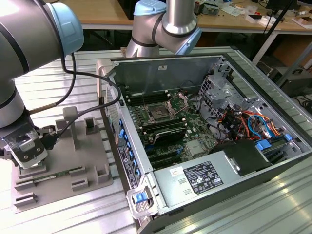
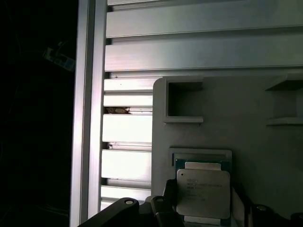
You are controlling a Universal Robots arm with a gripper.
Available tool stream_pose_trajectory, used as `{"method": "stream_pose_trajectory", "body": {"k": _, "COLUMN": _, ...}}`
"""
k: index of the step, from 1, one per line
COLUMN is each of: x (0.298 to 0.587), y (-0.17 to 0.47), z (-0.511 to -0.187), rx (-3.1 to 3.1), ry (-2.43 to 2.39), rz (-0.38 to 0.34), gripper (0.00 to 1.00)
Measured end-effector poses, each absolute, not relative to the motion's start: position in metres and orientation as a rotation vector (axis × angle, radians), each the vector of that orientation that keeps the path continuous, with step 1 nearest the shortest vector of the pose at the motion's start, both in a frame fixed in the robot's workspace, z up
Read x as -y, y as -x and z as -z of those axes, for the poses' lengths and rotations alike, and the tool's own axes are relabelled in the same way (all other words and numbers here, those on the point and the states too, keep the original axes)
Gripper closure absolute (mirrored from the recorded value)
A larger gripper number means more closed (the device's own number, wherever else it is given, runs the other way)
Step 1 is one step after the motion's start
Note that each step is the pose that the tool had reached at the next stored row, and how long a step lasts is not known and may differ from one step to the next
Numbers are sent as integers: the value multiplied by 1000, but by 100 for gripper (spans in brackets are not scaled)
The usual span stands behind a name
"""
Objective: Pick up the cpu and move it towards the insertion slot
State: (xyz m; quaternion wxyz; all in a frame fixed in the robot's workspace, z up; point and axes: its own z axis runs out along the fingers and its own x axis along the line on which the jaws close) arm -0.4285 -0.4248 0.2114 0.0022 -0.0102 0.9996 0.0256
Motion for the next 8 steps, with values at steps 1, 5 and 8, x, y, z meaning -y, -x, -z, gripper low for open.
{"method": "stream_pose_trajectory", "body": {"k": 1, "x": 425, "y": 428, "z": -212, "rx": -3136, "ry": 32, "rz": -80, "gripper": 46}}
{"method": "stream_pose_trajectory", "body": {"k": 5, "x": 425, "y": 428, "z": -213, "rx": -3136, "ry": 32, "rz": -80, "gripper": 46}}
{"method": "stream_pose_trajectory", "body": {"k": 8, "x": 425, "y": 428, "z": -214, "rx": -3136, "ry": 32, "rz": -80, "gripper": 46}}
